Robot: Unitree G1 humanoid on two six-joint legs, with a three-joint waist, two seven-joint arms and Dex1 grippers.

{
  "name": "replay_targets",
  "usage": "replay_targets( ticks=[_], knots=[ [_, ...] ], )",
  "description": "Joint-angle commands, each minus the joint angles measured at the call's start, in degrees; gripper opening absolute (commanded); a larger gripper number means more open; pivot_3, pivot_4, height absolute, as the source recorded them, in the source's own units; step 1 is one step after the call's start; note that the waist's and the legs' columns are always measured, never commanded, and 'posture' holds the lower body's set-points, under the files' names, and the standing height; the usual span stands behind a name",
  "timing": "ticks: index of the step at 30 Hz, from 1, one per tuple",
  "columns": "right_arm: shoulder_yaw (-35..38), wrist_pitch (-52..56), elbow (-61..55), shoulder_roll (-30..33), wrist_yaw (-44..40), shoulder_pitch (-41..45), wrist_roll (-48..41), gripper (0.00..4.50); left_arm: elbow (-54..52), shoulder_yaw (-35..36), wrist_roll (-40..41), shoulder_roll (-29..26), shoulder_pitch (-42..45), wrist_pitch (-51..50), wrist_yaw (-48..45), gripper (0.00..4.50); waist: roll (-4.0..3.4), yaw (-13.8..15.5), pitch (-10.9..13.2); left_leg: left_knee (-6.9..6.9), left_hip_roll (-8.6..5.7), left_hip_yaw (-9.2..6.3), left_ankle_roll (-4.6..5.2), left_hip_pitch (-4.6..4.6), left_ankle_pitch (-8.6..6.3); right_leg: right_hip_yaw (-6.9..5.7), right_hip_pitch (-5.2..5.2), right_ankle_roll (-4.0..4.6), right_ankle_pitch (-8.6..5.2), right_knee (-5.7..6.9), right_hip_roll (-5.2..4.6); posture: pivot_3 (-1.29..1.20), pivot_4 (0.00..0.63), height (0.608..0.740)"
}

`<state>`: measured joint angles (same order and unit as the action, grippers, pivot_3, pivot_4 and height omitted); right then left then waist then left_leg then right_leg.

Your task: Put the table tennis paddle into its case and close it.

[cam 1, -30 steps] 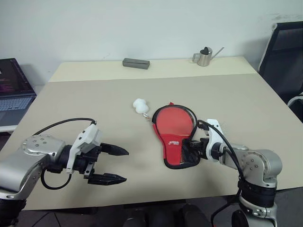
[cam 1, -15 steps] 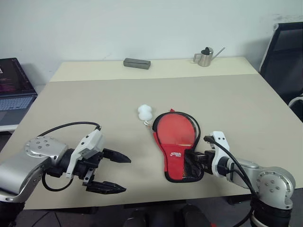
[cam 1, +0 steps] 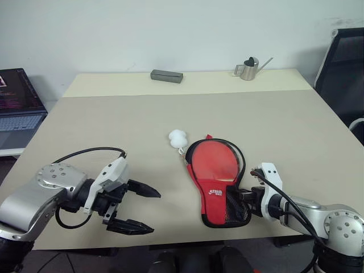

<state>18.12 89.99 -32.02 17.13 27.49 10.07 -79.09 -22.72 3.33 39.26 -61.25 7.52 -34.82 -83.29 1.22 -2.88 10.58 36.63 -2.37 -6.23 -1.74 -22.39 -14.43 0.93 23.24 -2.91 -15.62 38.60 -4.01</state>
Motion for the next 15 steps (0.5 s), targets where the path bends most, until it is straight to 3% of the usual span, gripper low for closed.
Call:
replay_targets(
  ticks=[1,7,15],
  knots=[
    [-4.02,-4.90,0.37,5.09,6.05,-2.49,-11.21,0.04,-1.23,1.22,0.78,-0.18,-0.38,0.71,-0.29,4.50,0.00,0.04,0.00,0.00,0.00,-0.01,0.00,0.00,0.00,0.00,0.00,0.00,0.00,-0.01,0.00,0.00,0.150,0.740],
    [-13.72,-20.02,0.50,18.00,15.89,-4.16,-26.99,0.04,-0.89,1.05,0.70,-0.17,-0.20,0.92,-0.30,4.50,0.01,0.02,0.00,0.00,0.03,0.04,0.01,-0.02,0.00,-0.02,-0.03,0.00,-0.01,-0.07,0.00,0.00,0.150,0.740],
    [-23.64,-32.79,-0.49,24.56,20.54,-1.25,-33.70,0.04,0.02,0.12,0.00,0.32,1.06,1.43,-0.27,4.50,0.02,0.05,0.01,0.02,0.04,0.08,0.01,-0.01,0.00,-0.02,-0.04,-0.01,-0.02,-0.08,0.03,0.00,0.150,0.740]
  ],
)
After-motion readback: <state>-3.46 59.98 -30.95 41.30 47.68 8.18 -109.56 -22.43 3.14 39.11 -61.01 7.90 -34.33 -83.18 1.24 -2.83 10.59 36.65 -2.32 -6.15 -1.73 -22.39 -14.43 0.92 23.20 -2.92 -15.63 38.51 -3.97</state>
